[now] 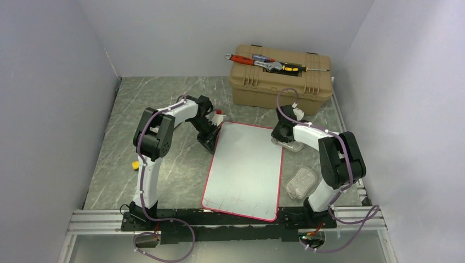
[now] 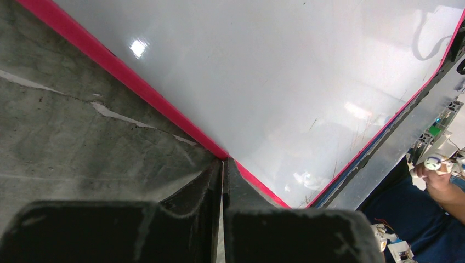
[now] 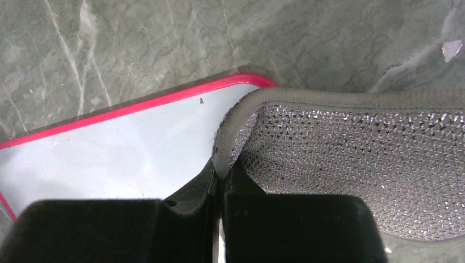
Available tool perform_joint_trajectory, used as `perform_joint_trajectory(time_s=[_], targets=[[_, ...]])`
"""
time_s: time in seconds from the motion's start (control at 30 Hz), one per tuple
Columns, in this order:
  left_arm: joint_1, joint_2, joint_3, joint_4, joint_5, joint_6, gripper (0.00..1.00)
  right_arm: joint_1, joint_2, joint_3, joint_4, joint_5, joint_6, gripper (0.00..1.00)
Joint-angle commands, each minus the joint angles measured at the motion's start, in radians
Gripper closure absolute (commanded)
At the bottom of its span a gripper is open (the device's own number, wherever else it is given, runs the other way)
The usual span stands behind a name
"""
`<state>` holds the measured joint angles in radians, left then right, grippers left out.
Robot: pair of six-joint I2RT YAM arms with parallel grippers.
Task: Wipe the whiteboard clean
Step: Erase the whiteboard at the center of the board.
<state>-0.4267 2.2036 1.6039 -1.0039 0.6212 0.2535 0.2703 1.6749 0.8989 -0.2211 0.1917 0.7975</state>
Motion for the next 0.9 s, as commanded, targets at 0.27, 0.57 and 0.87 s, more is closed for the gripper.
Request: perform_joint_trajectory(time_s=[0.27,0.57,0.87], targets=[[-0.009,0.02,0.004,0.044,-0.106,0.05,0.92,-0.161,0.088,0.079,-0.123,-0.016,-0.114,1.0],[-0.009,0.024,0.021,0.032,-0.105,0.053,0.92,-0.025,0.017,-0.108,-0.1,-0.143,-0.057,1.0],[-0.009,0.013,0.008,0.035,-0.097,0.052,0.92,0.06,-0.283,-0.249,-0.268,-0.22,-0.083,1.0]])
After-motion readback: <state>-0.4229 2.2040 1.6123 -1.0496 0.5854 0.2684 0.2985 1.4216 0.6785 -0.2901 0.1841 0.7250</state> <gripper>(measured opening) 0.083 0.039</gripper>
